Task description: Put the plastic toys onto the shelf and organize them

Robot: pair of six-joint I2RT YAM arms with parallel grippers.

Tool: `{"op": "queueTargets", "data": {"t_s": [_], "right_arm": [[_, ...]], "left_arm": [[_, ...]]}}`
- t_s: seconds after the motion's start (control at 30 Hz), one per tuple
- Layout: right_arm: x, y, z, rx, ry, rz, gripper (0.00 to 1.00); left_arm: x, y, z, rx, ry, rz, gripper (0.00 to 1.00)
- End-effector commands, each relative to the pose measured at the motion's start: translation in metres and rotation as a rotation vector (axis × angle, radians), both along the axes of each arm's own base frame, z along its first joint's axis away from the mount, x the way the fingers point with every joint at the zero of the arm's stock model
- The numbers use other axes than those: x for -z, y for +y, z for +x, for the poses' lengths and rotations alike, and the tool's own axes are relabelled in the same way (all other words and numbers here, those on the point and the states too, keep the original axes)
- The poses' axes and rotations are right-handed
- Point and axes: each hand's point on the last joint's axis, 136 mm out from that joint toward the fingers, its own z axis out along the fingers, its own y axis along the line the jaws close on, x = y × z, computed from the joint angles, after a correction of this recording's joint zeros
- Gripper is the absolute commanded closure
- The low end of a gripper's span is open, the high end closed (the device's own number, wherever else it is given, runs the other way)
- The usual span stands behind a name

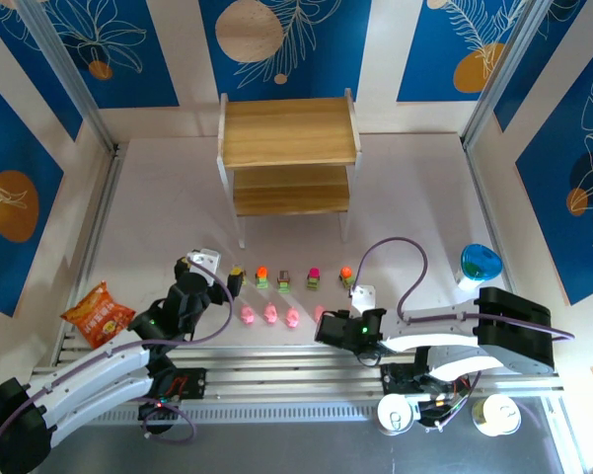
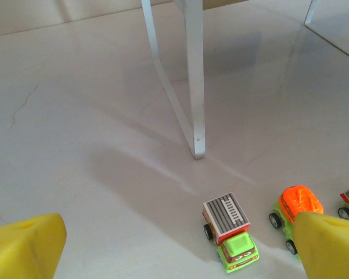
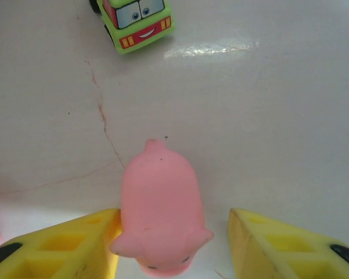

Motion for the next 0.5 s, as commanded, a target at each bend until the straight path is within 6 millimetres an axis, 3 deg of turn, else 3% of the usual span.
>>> {"op": "queueTargets", "data": {"t_s": [0.0, 0.47], "right_arm": [[-0.0004, -0.0016, 0.005, -0.018, -0.028, 0.007, 0.51], [0.0018, 0.0058, 0.0067, -0.054, -0.021, 0.001, 0.56]], "left_arm": [[-0.0165, -0.0023, 0.0039, -0.014, -0.033, -0.037, 0.0], [-0.0172, -0.0022, 0.0036, -0.012, -0.035, -0.037, 0.0]]}}
